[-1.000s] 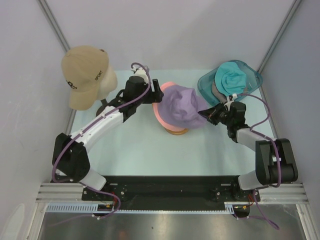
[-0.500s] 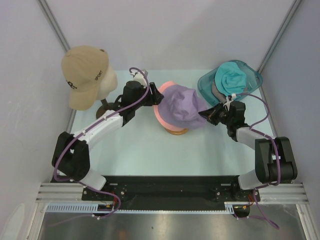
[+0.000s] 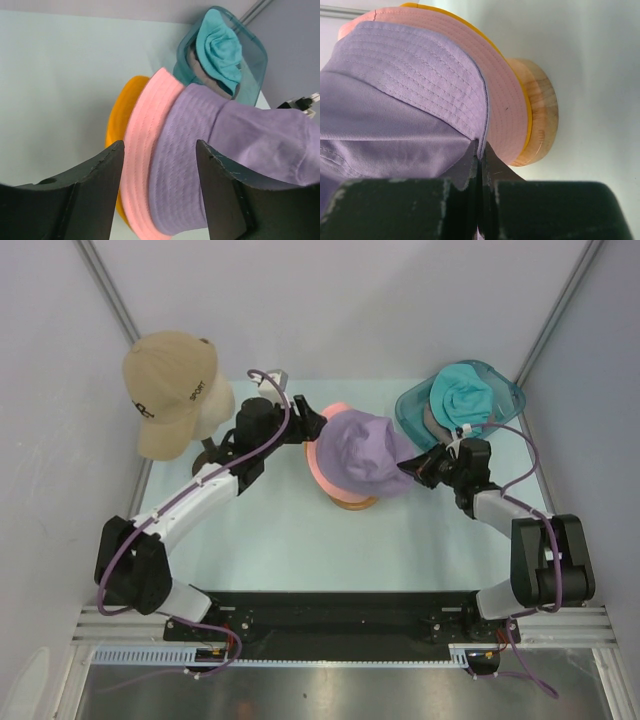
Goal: Stack the hats
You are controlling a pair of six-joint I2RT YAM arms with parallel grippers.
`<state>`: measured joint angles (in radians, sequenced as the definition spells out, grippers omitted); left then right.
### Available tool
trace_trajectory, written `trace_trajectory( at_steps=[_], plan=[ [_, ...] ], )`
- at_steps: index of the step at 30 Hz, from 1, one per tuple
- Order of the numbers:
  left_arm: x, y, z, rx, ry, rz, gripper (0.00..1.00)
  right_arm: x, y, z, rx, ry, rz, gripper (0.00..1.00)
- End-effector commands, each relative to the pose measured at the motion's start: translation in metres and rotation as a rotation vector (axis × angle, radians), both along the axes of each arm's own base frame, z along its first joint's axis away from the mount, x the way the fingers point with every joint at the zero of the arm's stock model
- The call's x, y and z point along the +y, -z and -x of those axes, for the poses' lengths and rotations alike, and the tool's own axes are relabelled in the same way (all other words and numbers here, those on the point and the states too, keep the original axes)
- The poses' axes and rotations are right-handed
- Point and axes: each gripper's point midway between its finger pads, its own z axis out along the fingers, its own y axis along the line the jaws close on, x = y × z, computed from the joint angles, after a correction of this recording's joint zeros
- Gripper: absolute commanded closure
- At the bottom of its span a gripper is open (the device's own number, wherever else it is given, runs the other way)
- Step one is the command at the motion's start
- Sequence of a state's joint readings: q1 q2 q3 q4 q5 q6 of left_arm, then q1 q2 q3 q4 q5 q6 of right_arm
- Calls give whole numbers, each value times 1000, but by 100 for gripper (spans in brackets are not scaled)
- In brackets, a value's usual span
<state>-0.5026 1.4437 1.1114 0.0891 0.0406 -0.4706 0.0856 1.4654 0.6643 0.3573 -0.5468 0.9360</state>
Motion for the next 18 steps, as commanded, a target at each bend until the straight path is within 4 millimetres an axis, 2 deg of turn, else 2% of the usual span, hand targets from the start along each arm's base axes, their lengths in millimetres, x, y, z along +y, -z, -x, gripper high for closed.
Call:
trace_trajectory(
  at_steps=[1, 3, 7, 9, 12, 14, 15, 17, 18],
  plan=[
    [-22, -48, -10, -116, 76, 107, 36, -1, -29, -6, -65, -4, 40, 100],
    [-30, -44, -13, -95, 98, 123, 37, 0, -39, -7, -77, -7, 49, 100],
    [-36, -9, -17, -3, 98, 125, 37, 2, -61, -9, -118, -10, 52, 100],
    [-35, 9, -16, 36, 86, 126, 37, 3, -74, -11, -143, -12, 50, 100],
    [-28, 23, -16, 72, 38, 128, 37, 6, -85, -13, -158, -11, 51, 100],
    [-27, 27, -12, 77, 43, 134, 37, 7, -88, -16, -151, -8, 45, 100],
    [-28, 22, -10, 59, 53, 145, 37, 7, -92, -18, -158, -5, 45, 100],
    [-31, 27, -1, 69, 88, 162, 36, 8, -90, -22, -147, -1, 50, 100],
    [-32, 23, -1, 50, 98, 183, 36, 8, -88, -23, -148, -2, 54, 100]
  ],
)
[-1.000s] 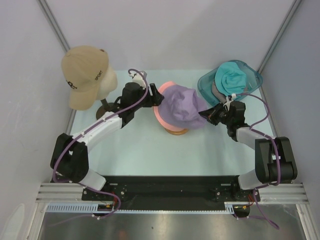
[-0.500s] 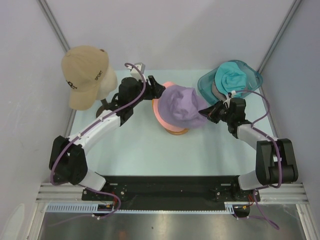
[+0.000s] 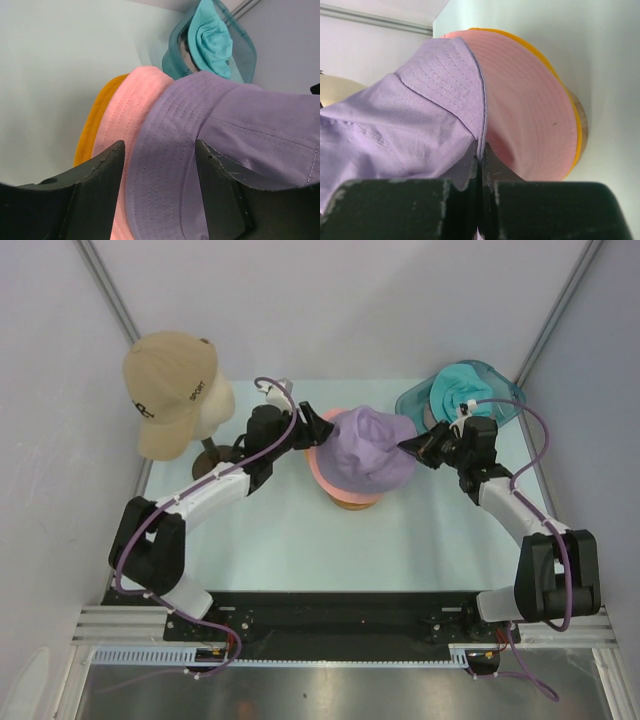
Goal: Stack the hats
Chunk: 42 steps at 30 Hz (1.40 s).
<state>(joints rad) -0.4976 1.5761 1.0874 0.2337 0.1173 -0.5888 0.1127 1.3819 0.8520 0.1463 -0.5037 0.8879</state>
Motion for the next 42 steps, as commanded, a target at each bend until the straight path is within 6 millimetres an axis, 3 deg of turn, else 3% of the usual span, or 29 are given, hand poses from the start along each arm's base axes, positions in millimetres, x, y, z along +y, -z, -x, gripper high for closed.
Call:
trace_trajectory(
  at_steps=[1, 5, 12, 19, 23, 26, 27, 32, 37, 42],
  plan=[
    [-8, -13, 17, -29, 59, 99, 36, 4, -21, -11, -57, 0, 8, 100],
    [-9, 5, 19, 4, 66, 97, 35, 7, -13, -17, -52, -9, -5, 100],
    [-26, -6, 17, -62, 161, 159, 36, 10, 1, -25, -44, -29, -9, 100],
    [-14, 13, 14, -21, 121, 134, 34, 11, 16, -31, -14, -33, -3, 100],
    [-17, 22, 14, 1, 137, 130, 39, 11, 21, -33, 0, -33, 2, 100],
    [-17, 21, 13, -2, 137, 153, 55, 11, 23, -33, 7, -34, 9, 100],
    [-18, 19, 12, -2, 136, 161, 68, 10, 23, -33, 7, -34, 12, 100],
    [-13, 22, 8, 16, 115, 159, 98, 10, 25, -30, 16, -38, 23, 100],
    [-6, 23, 5, 18, 88, 156, 100, 8, 29, -27, 31, -35, 41, 100],
    [9, 35, -8, 56, 9, 65, 100, 2, 34, -27, 62, -16, 87, 100]
  ],
)
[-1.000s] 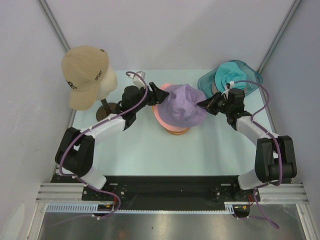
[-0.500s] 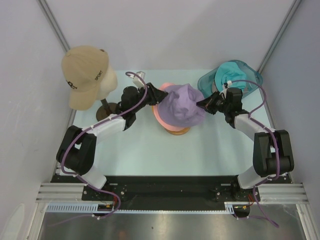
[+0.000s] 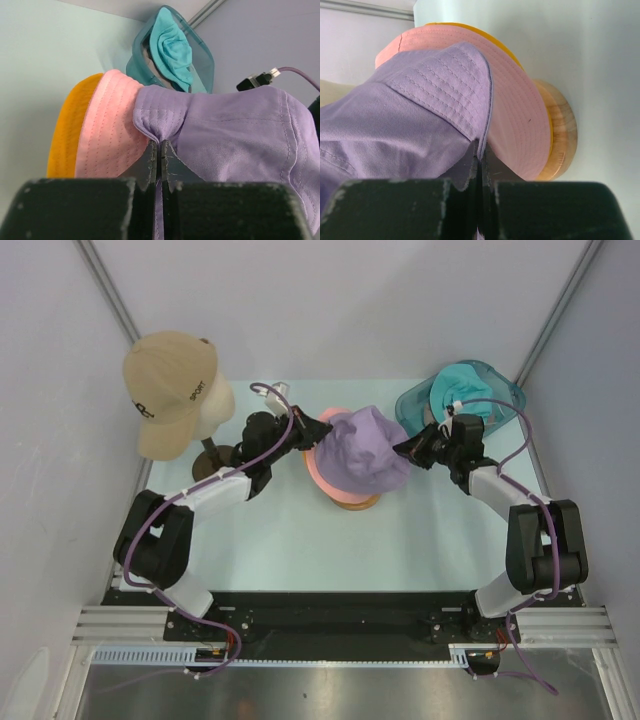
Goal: Stack the hats
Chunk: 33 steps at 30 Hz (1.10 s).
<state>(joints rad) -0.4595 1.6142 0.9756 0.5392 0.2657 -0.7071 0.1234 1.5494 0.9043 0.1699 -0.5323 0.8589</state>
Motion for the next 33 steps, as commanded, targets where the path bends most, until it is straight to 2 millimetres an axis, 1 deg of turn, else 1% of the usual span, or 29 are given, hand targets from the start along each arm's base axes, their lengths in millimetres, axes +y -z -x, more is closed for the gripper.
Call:
trace_trajectory(
  at_steps=[1, 2, 3, 4, 5, 9, 10, 11, 12, 13, 14, 16, 17, 19, 20, 21, 25, 27, 28, 30, 33],
  plan=[
    [21, 41, -13, 114, -84, -143, 99, -11, 3, -7, 20, 44, 87, 100],
    [21, 42, -16, 116, -77, -177, 100, -12, 8, -6, 32, 42, 101, 100],
    [20, 51, -20, 136, -72, -202, 100, -12, 11, -6, 45, 45, 104, 100],
    [19, 52, -20, 143, -61, -217, 100, -11, 15, -5, 57, 45, 107, 100],
    [18, 50, -22, 142, -51, -233, 100, -10, 23, -5, 76, 39, 109, 100],
    [16, 40, -22, 113, -37, -224, 100, 2, 33, -3, 101, 6, 108, 100],
    [18, 36, -20, 103, -38, -222, 97, 3, 32, -3, 101, 2, 103, 100],
    [19, 37, -19, 105, -39, -224, 90, 4, 32, -4, 101, -1, 100, 100],
    [20, 36, -18, 105, -41, -221, 89, 6, 33, -4, 105, -7, 99, 100],
    [23, 39, -17, 112, -47, -223, 87, 6, 33, -4, 105, -10, 98, 100],
    [26, 35, -16, 109, -54, -211, 79, 7, 33, -4, 105, -13, 97, 100],
    [30, 38, -13, 112, -63, -201, 70, 9, 33, -4, 107, -20, 93, 100],
    [31, 34, -11, 108, -65, -184, 63, 9, 34, -4, 108, -18, 92, 100],
    [31, 33, -8, 100, -61, -164, 58, 10, 35, -4, 112, -23, 89, 100],
    [31, 32, -7, 101, -60, -154, 51, 11, 35, -4, 109, -26, 87, 100],
    [30, 33, -6, 103, -54, -152, 50, 11, 36, -4, 113, -26, 85, 100],
    [35, 36, -5, 106, -76, -153, 50, 13, 34, -4, 108, -29, 79, 100],
    [39, 31, -5, 97, -89, -140, 50, 13, 34, -4, 110, -30, 81, 100],
    [44, 32, -6, 94, -99, -132, 49, 13, 34, -4, 108, -31, 82, 100],
    [47, 30, -5, 94, -102, -106, 49, 13, 34, -3, 111, -29, 83, 100],
    [45, 28, -3, 83, -68, -70, 51, 13, 34, -4, 109, -31, 83, 100]
  ],
)
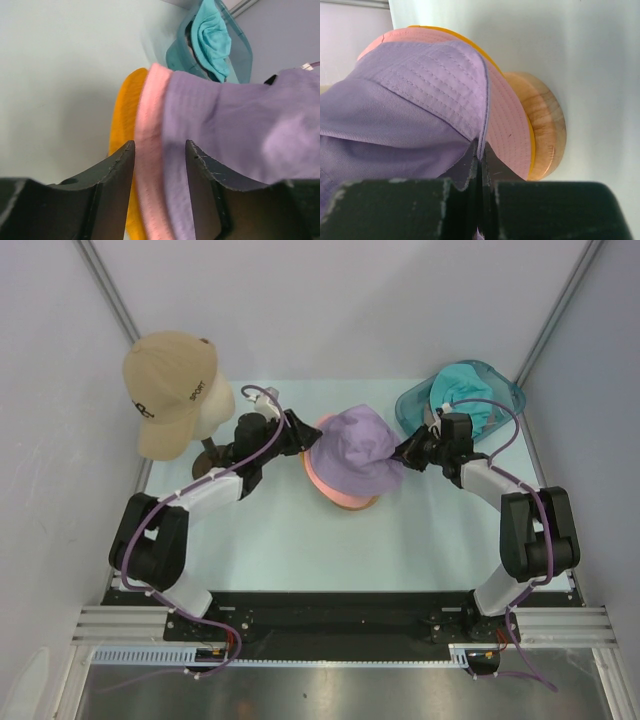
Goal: Stack the hats
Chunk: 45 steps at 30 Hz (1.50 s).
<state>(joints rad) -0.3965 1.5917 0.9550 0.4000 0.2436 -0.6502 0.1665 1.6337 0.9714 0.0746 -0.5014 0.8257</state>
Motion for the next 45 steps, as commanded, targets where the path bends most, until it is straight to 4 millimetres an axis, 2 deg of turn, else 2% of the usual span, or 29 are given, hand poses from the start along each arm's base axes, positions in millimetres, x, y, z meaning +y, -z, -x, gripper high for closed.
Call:
trace_trajectory(
  at_steps=[1, 5, 18, 25, 26, 27, 29, 32, 34, 38, 41, 44, 45],
  plan=[
    [4, -4, 5, -6, 34, 41, 52, 0, 7, -2, 19, -1, 30, 100],
    [-9, -5, 7, -2, 90, 95, 52, 1, 11, 0, 28, -7, 36, 100],
    [-23, -9, 17, -18, 190, 164, 57, 7, 16, 3, 37, -26, 54, 100],
    [-23, -3, 25, -8, 203, 179, 81, 6, 19, 4, 38, -29, 72, 100],
    [-23, -3, 24, -8, 203, 180, 86, 6, 19, 5, 39, -30, 73, 100],
    [-24, -3, 25, -5, 206, 186, 97, 6, 19, 4, 38, -29, 72, 100],
    [-24, -1, 25, 1, 206, 186, 100, 6, 17, 2, 26, -29, 81, 100],
    [-18, 8, 22, 22, 163, 159, 100, 1, 21, 7, 47, -31, 121, 100],
    [-13, 22, 23, 54, 144, 107, 100, 0, 20, 8, 36, -41, 143, 99],
    [-2, 47, 22, 115, 94, 22, 100, -1, 19, 13, 10, -66, 159, 88],
    [3, 61, 24, 148, 79, -36, 100, -1, 21, 15, 2, -83, 170, 85],
    [9, 67, 25, 165, 61, -82, 100, 2, 23, 19, -4, -114, 198, 82],
    [14, 62, 24, 155, 35, -92, 100, 5, 22, 20, -11, -129, 201, 81]
  ],
)
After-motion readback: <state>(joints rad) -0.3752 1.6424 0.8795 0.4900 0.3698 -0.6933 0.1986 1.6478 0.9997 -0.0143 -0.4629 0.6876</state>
